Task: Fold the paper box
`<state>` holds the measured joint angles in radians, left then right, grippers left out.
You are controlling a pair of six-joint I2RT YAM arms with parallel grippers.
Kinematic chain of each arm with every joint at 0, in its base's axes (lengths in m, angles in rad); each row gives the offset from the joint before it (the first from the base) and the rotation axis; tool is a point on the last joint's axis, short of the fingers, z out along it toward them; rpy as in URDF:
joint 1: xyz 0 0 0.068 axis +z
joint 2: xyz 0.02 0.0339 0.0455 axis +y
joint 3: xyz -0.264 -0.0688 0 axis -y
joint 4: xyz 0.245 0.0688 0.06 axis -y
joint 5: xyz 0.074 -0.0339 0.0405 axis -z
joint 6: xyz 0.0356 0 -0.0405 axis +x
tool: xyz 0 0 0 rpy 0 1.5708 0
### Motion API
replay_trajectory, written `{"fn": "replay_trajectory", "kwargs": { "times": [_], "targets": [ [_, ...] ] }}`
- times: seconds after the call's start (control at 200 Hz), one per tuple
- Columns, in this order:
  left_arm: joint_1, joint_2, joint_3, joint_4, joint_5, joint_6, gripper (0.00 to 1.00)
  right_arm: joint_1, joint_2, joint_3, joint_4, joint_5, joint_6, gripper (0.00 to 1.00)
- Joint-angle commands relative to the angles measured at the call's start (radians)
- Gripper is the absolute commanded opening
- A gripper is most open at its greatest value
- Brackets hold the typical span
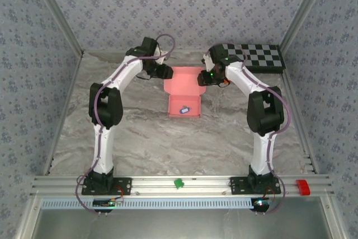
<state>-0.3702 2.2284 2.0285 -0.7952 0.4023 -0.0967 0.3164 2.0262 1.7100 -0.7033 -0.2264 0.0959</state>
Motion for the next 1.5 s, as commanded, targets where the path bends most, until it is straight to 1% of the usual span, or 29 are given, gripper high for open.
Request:
{"fn": "replay_trajectory", "kwargs": {
  "times": [0.0, 0.1, 0.21, 0.455, 0.6, 0.8, 0.96, 1.079, 1.129, 1.189, 1.314, 1.409, 1.499],
  "targets": [
    [0.005, 0.023, 0.039, -0.042, 0.03, 0.009, 0.45, -0.009, 0.019, 0.038, -0.028, -0.034, -0.01, 0.41],
    [0.005, 0.032, 0.044, -0.045, 0.043, 0.008, 0.45, -0.013, 0.026, 0.042, -0.026, -0.046, -0.009, 0.39],
    [0.005, 0.036, 0.045, -0.043, 0.049, 0.004, 0.4, -0.013, 0.031, 0.046, -0.024, -0.049, -0.01, 0.38],
    [0.006, 0.042, 0.057, -0.043, 0.047, 0.0, 0.35, -0.013, 0.037, 0.054, -0.028, -0.047, -0.01, 0.35],
    [0.005, 0.047, 0.065, -0.052, 0.046, 0.002, 0.3, -0.016, 0.043, 0.062, -0.032, -0.044, -0.004, 0.32],
    [0.007, 0.049, 0.067, -0.053, 0.045, 0.002, 0.29, -0.017, 0.047, 0.08, -0.04, -0.042, -0.004, 0.29],
    [0.007, 0.054, 0.073, -0.059, 0.049, 0.004, 0.24, -0.017, 0.055, 0.095, -0.045, -0.044, -0.005, 0.23],
    [0.007, 0.054, 0.073, -0.06, 0.053, 0.002, 0.17, -0.017, 0.058, 0.101, -0.05, -0.042, -0.007, 0.17],
    [0.007, 0.053, 0.075, -0.061, 0.054, 0.003, 0.13, -0.018, 0.058, 0.103, -0.049, -0.037, -0.007, 0.16],
    [0.007, 0.049, 0.075, -0.059, 0.054, 0.002, 0.12, -0.017, 0.055, 0.104, -0.049, -0.031, -0.007, 0.12],
    [0.007, 0.033, 0.067, -0.045, 0.051, -0.006, 0.11, -0.008, 0.038, 0.099, -0.04, -0.01, -0.005, 0.11],
    [0.004, 0.001, 0.035, -0.001, 0.042, -0.017, 0.09, 0.003, 0.02, 0.087, -0.022, 0.026, -0.004, 0.09],
    [-0.002, -0.04, -0.013, 0.053, 0.002, -0.032, 0.06, 0.016, -0.003, 0.057, 0.019, 0.06, 0.002, 0.07]
  ]
}}
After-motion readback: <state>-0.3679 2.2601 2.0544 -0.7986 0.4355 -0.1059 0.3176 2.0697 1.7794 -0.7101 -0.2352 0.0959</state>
